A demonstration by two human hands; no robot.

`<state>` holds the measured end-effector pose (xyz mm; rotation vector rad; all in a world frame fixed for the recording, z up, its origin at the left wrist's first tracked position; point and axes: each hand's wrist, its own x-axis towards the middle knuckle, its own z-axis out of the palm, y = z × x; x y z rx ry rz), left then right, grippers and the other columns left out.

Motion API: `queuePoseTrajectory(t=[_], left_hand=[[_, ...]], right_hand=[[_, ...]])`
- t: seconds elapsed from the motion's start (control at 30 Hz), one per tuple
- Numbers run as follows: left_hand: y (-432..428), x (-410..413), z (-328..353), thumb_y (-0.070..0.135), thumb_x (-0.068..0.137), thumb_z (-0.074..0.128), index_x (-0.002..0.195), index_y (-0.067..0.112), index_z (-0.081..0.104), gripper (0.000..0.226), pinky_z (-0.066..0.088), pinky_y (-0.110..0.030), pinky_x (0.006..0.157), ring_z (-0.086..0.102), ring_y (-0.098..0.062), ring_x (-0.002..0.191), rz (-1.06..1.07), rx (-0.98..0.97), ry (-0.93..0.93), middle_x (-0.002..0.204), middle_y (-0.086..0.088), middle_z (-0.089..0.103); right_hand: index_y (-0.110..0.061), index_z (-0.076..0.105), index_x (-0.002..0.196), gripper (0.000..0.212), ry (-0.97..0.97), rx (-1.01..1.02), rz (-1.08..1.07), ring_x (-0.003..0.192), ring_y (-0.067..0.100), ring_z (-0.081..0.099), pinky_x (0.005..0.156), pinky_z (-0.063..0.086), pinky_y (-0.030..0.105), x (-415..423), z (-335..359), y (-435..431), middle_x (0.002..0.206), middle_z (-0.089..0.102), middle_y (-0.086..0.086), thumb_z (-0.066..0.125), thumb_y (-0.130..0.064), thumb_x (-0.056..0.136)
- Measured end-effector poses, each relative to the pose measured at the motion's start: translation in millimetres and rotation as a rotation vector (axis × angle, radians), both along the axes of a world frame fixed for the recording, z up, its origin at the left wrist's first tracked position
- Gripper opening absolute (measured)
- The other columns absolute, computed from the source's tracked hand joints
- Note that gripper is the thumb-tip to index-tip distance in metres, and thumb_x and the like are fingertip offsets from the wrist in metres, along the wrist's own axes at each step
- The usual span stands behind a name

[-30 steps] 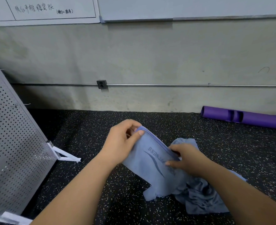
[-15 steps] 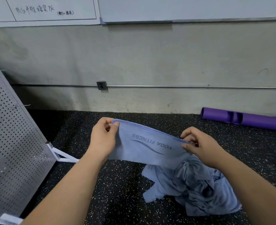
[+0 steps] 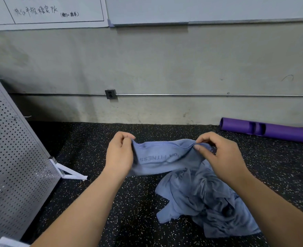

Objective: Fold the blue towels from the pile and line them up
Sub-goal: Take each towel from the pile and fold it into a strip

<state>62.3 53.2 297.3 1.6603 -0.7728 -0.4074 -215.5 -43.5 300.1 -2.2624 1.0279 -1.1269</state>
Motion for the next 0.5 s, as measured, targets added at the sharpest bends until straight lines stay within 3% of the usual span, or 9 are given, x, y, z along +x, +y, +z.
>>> queuePoseTrajectory(t=[0.1, 0.17, 0.27, 0.37, 0.5], left_hand=[[8.0, -19.9, 8.9, 0.016, 0.104, 0.051, 0.100, 0.028, 0.067, 0.020, 0.042, -0.017, 0.075, 0.060, 0.007, 0.087, -0.137, -0.012, -0.165, 0.098, 0.013, 0.069], [12.5, -31.1, 10.3, 0.031, 0.103, 0.060, 0.106, 0.033, 0.066, 0.007, 0.046, -0.015, 0.082, 0.062, 0.006, 0.095, -0.255, -0.035, -0.333, 0.104, 0.016, 0.067], [14.7, -44.1, 7.4, 0.051, 0.097, 0.069, 0.118, 0.034, 0.070, 0.028, 0.049, -0.020, 0.098, 0.062, 0.003, 0.111, -0.436, -0.055, -0.533, 0.113, 0.021, 0.067], [13.8, -54.1, 2.2, 0.061, 0.094, 0.067, 0.122, 0.037, 0.072, 0.036, 0.051, -0.034, 0.103, 0.063, 0.000, 0.115, -0.574, 0.029, -0.555, 0.115, 0.024, 0.070], [11.8, -57.7, -2.9, 0.041, 0.098, 0.073, 0.109, 0.033, 0.078, 0.014, 0.055, -0.030, 0.091, 0.069, 0.001, 0.097, -0.634, 0.053, -0.433, 0.099, 0.022, 0.076]], right_hand=[[-0.032, 0.073, 0.098, 0.013, 0.017, 0.004, 0.069, 0.086, 0.003, 0.067, 0.070, 0.047, 0.014, 3.7, 7.2, 9.4, 0.092, 0.072, -0.020, 0.078, -0.020, 0.094], [-0.035, 0.072, 0.097, 0.015, 0.061, 0.019, 0.113, 0.093, 0.005, 0.069, 0.078, 0.049, 0.017, 5.2, 8.8, 13.4, 0.096, 0.072, -0.021, 0.078, -0.022, 0.094], [-0.037, 0.072, 0.096, 0.014, 0.095, 0.045, 0.168, 0.095, 0.007, 0.070, 0.081, 0.051, 0.020, 8.2, 9.2, 18.2, 0.096, 0.073, -0.020, 0.079, -0.026, 0.094], [-0.035, 0.073, 0.099, 0.011, 0.094, 0.043, 0.214, 0.097, 0.005, 0.071, 0.083, 0.052, 0.020, 11.4, 9.3, 23.5, 0.099, 0.074, -0.020, 0.080, -0.028, 0.094], [-0.036, 0.073, 0.097, 0.008, 0.079, 0.057, 0.208, 0.094, 0.005, 0.071, 0.079, 0.050, 0.016, 11.8, 9.7, 26.1, 0.096, 0.074, -0.020, 0.079, -0.037, 0.093]])
